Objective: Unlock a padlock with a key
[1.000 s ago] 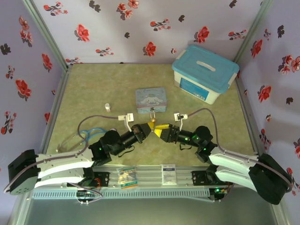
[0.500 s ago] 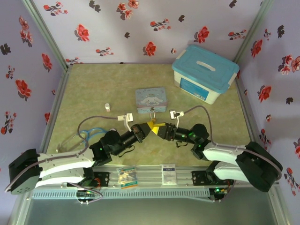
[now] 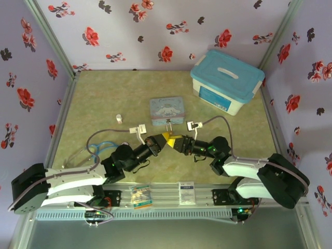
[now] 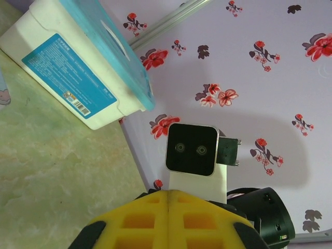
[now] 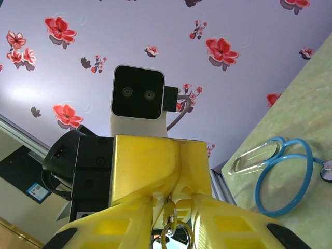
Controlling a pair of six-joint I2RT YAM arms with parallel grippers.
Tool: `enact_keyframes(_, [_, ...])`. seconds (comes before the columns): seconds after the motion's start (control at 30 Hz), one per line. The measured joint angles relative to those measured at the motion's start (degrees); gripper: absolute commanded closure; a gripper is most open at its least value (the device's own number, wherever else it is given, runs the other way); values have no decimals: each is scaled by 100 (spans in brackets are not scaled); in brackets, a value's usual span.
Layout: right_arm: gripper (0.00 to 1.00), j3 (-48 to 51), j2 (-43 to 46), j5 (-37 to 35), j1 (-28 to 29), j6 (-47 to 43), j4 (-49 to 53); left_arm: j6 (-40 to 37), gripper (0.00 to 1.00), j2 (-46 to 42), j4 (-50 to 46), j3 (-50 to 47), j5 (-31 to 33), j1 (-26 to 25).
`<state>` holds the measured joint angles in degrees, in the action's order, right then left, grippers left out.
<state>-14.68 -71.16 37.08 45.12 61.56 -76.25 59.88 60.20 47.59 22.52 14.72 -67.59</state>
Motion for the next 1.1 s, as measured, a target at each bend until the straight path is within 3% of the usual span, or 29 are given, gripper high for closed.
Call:
enact_keyframes(0.37, [100, 94, 76, -103, 20, 15, 79, -2, 99, 94, 227, -83, -35, 11])
enact_keyframes(0.47, [100, 103, 111, -120, 20, 9, 144, -2, 49, 57, 232, -120, -35, 11])
enact_keyframes(0.5, [100, 103, 153, -153, 20, -2, 155, -7, 42, 4, 210, -168, -13, 11])
enact_keyframes(0.6, [100, 125, 393, -273, 13, -116, 317, -15, 34, -341, 48, -389, 186, 11])
enact_keyframes(0.87, [100, 184, 1307, -671, -31, -820, 2044, -249, 35, -1589, -817, -468, 741, 105])
enact_keyframes(1.1, [100, 181, 1694, -1012, -127, -1469, 3720, -479, 39, -1244, -1792, -55, 848, 140])
